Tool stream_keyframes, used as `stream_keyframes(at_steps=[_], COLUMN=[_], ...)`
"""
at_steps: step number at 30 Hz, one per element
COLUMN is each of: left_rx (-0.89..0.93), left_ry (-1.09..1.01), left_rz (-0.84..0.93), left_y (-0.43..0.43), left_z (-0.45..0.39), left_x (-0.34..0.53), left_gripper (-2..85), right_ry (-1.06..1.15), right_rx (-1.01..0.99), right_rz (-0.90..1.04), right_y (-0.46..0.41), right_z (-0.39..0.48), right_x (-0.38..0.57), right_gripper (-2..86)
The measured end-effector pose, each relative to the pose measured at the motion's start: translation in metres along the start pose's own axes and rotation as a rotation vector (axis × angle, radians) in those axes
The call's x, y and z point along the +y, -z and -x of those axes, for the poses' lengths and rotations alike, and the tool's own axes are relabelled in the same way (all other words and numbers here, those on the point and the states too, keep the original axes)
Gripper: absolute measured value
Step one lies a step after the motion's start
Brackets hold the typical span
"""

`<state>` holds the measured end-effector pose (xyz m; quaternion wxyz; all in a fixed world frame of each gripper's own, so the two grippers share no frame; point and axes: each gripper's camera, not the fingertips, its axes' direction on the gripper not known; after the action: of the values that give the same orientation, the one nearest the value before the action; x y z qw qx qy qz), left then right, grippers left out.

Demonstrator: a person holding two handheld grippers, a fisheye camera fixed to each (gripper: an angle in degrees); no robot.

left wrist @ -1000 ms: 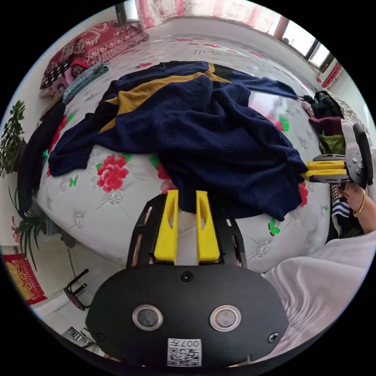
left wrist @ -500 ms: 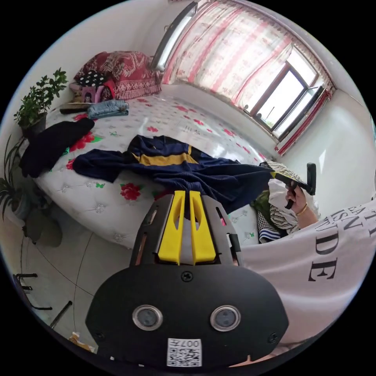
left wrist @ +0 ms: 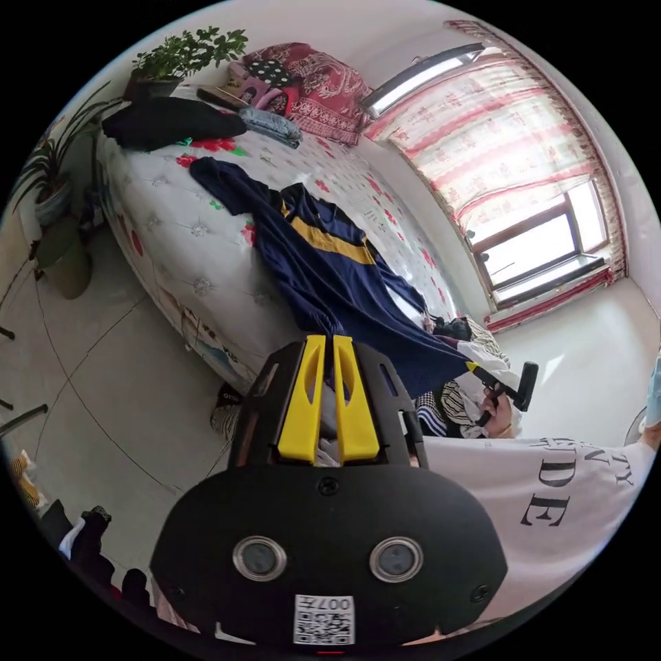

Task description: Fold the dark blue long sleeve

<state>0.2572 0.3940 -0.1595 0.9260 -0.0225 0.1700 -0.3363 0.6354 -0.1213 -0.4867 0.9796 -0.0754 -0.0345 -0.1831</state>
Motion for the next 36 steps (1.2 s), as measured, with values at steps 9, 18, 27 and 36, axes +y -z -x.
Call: stream_keyframes(at_steps=[9,18,27,36], left_rx=[-0.056,-0.143,-0.227,-0.262], left_ry=[0.157,0.157,0.103,0.068], left_rz=[-0.066,-0.014,0.082,0.122], left_y=[-0.038,-0.056,-0.082,-0.098], left_z=[0.027,0.045,0.049,0.047], left_x=[-0.075,-0.089,-0.111,-0.135], left_gripper=[-0.5,-0.3,-0.3,-0.3], right_ry=[-0.044,-0.092,-0.114,0.0], right_rx=[0.064,0.079,0.141,0.155], right_rz=[-0.06,0.255,0.335,0.023], right_y=[-0.032,-0.141,-0.226,-0.142], right_z=[-0.042,-0.067,-0.06,-0.06], right_x=[-0.07,-0.02,-0.053,-0.123], right_gripper=[2.5,5.6,3.6,2.4])
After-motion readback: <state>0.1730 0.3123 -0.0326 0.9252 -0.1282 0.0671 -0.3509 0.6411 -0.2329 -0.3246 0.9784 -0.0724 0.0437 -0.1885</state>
